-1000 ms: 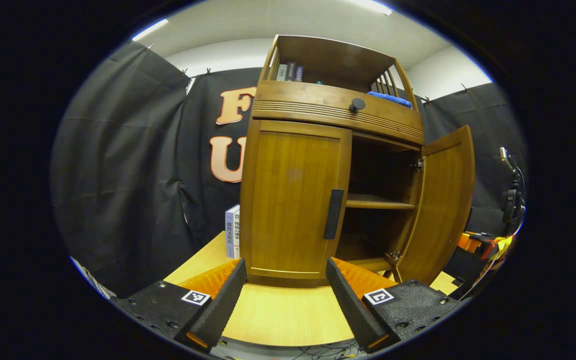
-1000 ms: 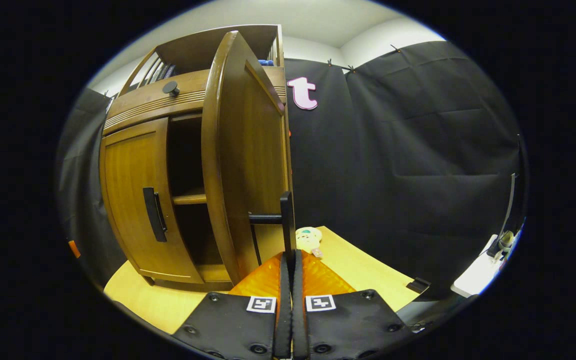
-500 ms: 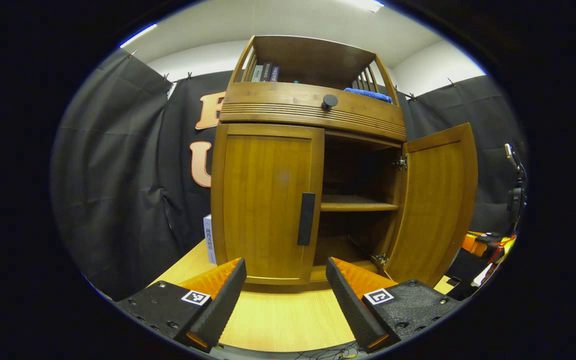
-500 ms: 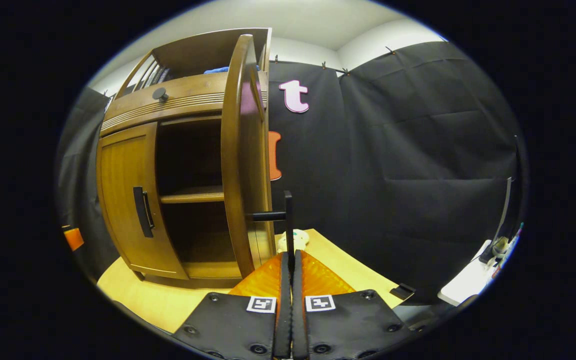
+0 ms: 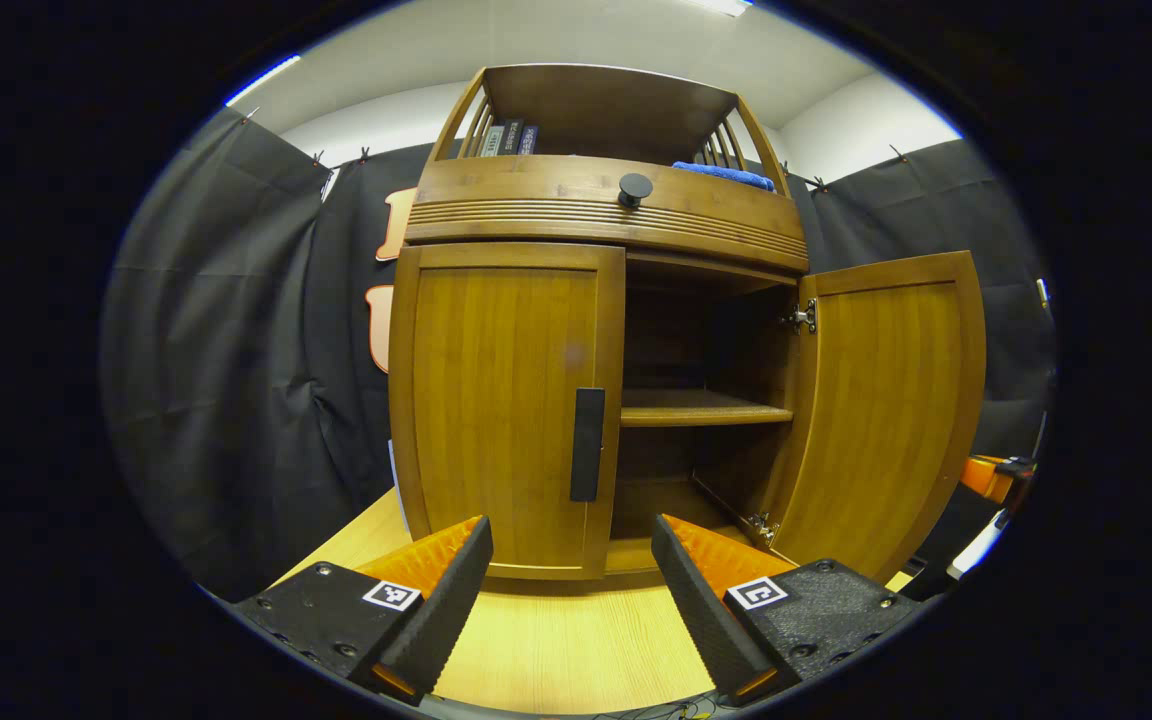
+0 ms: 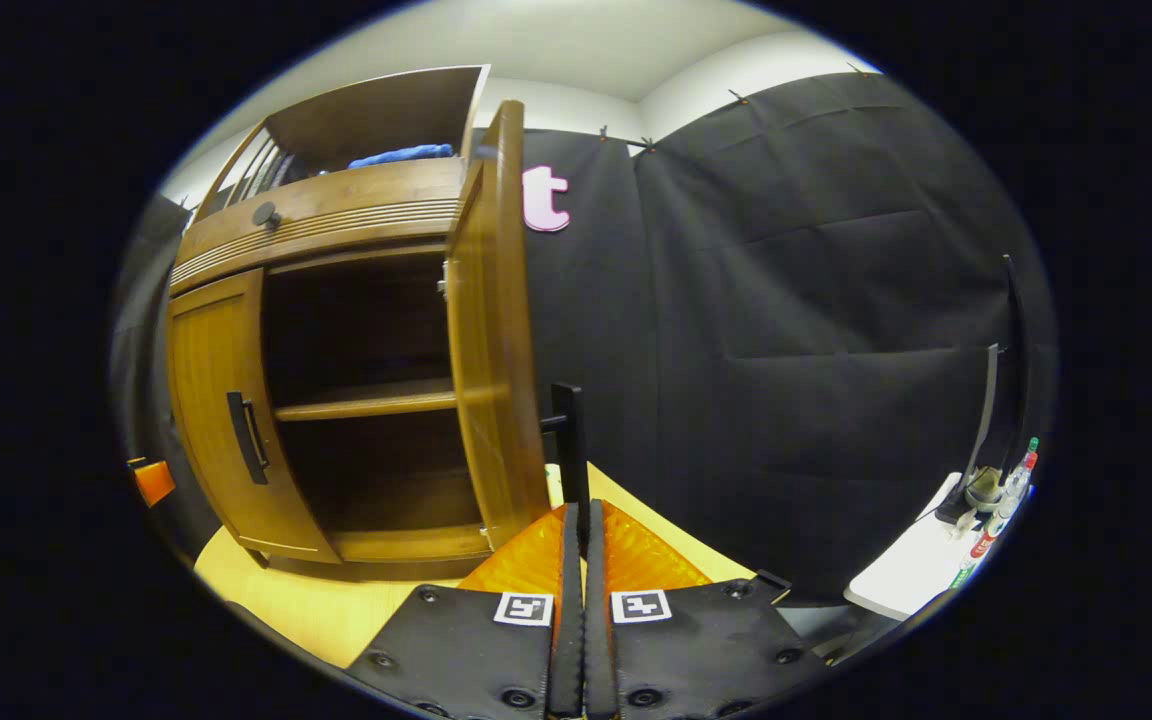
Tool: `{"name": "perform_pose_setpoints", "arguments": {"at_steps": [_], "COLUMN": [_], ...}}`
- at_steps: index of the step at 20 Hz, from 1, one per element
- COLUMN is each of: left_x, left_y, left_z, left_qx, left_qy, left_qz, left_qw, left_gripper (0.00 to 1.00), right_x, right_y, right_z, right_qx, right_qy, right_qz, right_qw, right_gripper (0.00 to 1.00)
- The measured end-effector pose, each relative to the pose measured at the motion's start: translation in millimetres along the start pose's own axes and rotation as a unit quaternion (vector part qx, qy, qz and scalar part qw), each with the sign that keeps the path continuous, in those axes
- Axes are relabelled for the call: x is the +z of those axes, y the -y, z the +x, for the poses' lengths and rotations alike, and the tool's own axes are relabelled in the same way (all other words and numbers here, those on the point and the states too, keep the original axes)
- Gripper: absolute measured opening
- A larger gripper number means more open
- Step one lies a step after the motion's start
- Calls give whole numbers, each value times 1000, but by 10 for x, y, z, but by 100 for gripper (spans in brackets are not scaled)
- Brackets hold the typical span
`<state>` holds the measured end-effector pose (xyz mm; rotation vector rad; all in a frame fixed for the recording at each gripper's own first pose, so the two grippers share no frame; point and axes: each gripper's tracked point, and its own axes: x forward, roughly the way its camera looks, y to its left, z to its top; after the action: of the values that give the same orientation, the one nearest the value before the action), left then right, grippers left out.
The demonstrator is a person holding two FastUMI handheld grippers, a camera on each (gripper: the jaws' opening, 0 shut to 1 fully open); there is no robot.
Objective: Open the right door of the double-door shoe cabinet with the right hand, and open the left door with the left hand.
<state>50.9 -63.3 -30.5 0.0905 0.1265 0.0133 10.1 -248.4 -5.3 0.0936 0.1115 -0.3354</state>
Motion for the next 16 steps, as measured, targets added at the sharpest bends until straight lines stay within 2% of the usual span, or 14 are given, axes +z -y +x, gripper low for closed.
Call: {"name": "perform_pose_setpoints", "arguments": {"at_steps": [1,4,5,7,14,15,16], "left_x": [-6,0,29,52,100,109,111], "left_y": [16,93,113,148,99,92,89], "left_z": [46,276,350,483,1016,1110,1167], "left_qx": [2,6,9,16,46,48,49], "left_qy": [0,3,6,12,23,25,26], "left_qz": [1,2,4,8,7,8,7], "left_qw": [1000,1000,1000,1000,999,999,998], "left_gripper": [96,96,96,95,96,96,96], "right_x": [6,7,8,-15,131,145,164], "right_y": [49,211,266,311,601,626,661], "right_z": [5,46,27,49,172,198,208], "right_qx": [-2,-15,-17,-14,-32,-33,-34], "right_qy": [-4,-9,-9,-11,7,8,9], "right_qz": [4,6,6,5,-16,-18,-18], "right_qw": [1000,1000,1000,1000,999,999,999], "right_gripper": [13,1,21,24,94,100,92]}}
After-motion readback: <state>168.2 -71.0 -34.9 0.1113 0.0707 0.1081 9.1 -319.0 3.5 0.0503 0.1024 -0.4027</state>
